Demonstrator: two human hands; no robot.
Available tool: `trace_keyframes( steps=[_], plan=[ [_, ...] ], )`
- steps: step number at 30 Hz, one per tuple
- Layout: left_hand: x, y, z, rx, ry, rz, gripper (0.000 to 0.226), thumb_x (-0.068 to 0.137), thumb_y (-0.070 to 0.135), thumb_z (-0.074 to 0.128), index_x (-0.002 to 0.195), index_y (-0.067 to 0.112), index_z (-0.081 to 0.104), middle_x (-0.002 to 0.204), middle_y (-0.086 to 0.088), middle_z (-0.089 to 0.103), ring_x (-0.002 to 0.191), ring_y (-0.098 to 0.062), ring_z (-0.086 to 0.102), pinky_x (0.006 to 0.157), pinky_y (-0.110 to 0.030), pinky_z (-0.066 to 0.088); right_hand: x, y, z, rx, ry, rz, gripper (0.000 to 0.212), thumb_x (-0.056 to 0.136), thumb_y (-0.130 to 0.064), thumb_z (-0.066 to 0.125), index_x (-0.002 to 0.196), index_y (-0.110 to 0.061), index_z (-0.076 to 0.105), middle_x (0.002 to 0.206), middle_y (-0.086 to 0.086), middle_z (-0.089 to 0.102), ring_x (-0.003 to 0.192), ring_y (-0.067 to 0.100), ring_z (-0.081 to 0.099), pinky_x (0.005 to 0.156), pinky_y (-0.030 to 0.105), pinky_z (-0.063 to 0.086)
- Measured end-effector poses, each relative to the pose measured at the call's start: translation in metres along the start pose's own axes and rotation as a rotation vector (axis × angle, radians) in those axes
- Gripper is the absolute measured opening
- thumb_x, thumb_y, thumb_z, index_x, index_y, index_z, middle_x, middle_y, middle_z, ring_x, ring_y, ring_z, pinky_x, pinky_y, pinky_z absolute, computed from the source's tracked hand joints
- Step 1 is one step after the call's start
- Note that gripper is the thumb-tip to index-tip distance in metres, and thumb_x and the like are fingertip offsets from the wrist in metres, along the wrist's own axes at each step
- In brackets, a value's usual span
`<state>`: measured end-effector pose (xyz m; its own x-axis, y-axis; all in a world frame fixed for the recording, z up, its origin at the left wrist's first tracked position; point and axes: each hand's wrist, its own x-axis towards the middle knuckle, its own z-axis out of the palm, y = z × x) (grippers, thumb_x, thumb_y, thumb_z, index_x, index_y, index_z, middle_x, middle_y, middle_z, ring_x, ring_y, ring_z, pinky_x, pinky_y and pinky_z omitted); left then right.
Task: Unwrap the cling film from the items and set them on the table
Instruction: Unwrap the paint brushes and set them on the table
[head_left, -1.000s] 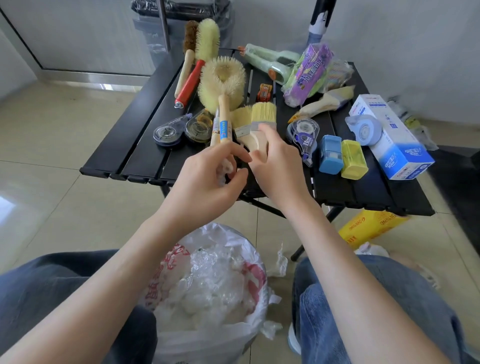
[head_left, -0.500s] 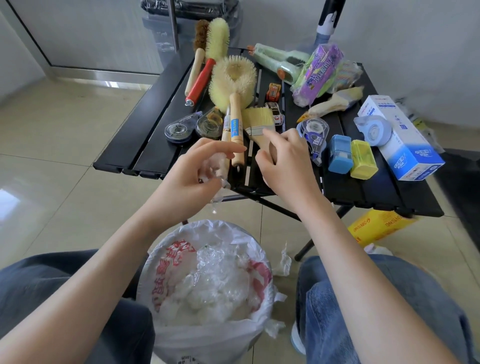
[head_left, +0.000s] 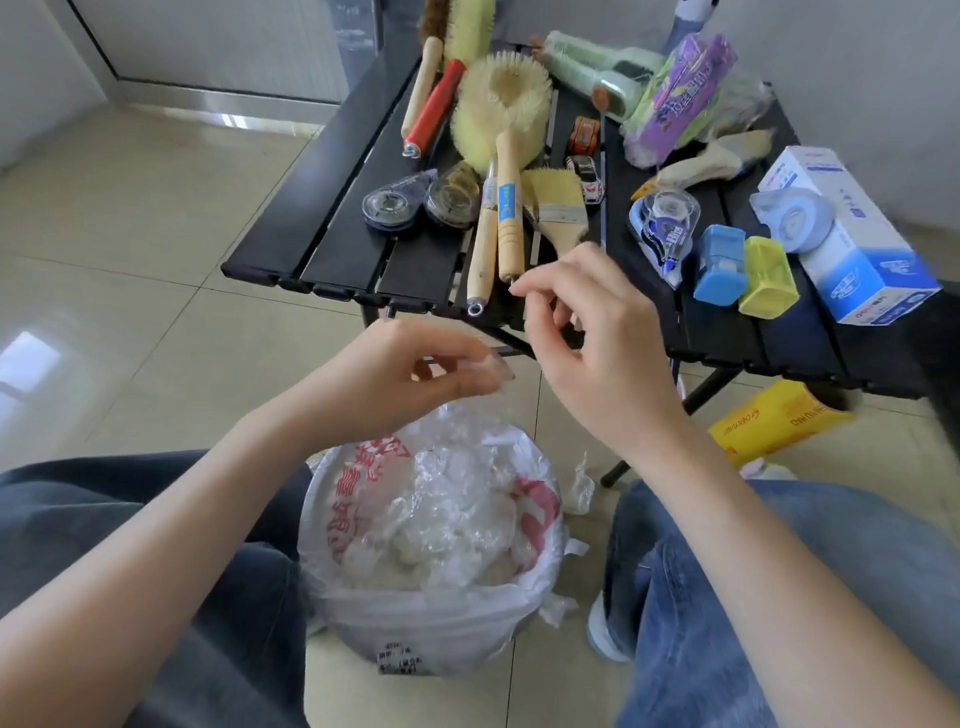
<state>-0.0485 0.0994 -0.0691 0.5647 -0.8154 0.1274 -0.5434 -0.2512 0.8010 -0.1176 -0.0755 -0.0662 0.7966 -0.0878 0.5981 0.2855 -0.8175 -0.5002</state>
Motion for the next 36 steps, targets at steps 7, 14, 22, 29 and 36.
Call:
trace_keyframes(
  steps=[7,14,22,29,36],
  plan=[
    [-0.020,-0.048,0.031,0.241,-0.187,-0.210,0.022,0.093,0.015,0.059,0.112,0.018,0.068,0.095,0.009,0.064,0.079,-0.007,0.061,0.071,-0.009,0.044,-0.050,-0.005,0.038,0.110,-0.628,0.139,0.042,0.090,-0.017,0.061,0.130,-0.020,0.049,0.116,-0.004,0.051,0.092,0.013,0.059,0.082,0.029,0.050],
    [-0.029,-0.059,0.033,0.318,-0.634,-0.454,0.059,0.097,0.023,0.051,0.149,0.034,0.025,0.144,0.014,0.044,0.110,-0.003,0.059,0.096,-0.019,0.043,-0.059,0.004,0.048,-0.018,-1.046,0.291,0.054,0.096,-0.021,0.052,0.144,-0.028,0.027,0.149,-0.005,0.032,0.129,0.022,0.045,0.106,0.040,0.038],
    [0.002,-0.010,-0.011,0.235,0.241,0.174,0.029,0.092,0.003,0.046,0.104,0.013,0.070,0.102,0.006,0.065,0.091,-0.005,0.063,0.077,-0.020,0.050,-0.007,-0.009,-0.011,0.156,-0.355,0.165,0.035,0.093,-0.007,0.056,0.127,-0.016,0.056,0.108,-0.005,0.064,0.099,0.000,0.059,0.091,0.014,0.046],
    [0.066,0.029,-0.018,0.248,0.463,0.203,0.030,0.091,-0.005,0.048,0.100,0.014,0.069,0.112,0.004,0.064,0.102,-0.005,0.058,0.086,-0.018,0.046,0.044,0.027,-0.074,0.073,-0.094,0.256,0.026,0.093,-0.007,0.052,0.115,-0.016,0.063,0.097,-0.006,0.067,0.093,0.002,0.060,0.082,0.009,0.046],
    [0.184,0.049,0.008,0.280,0.259,0.078,0.029,0.092,0.009,0.051,0.118,0.017,0.060,0.113,0.005,0.053,0.100,-0.009,0.049,0.078,-0.010,0.032,0.087,0.094,-0.106,-0.110,-0.111,0.508,0.031,0.095,-0.008,0.045,0.121,-0.019,0.060,0.113,0.000,0.062,0.098,0.010,0.056,0.081,0.022,0.041]
  ],
)
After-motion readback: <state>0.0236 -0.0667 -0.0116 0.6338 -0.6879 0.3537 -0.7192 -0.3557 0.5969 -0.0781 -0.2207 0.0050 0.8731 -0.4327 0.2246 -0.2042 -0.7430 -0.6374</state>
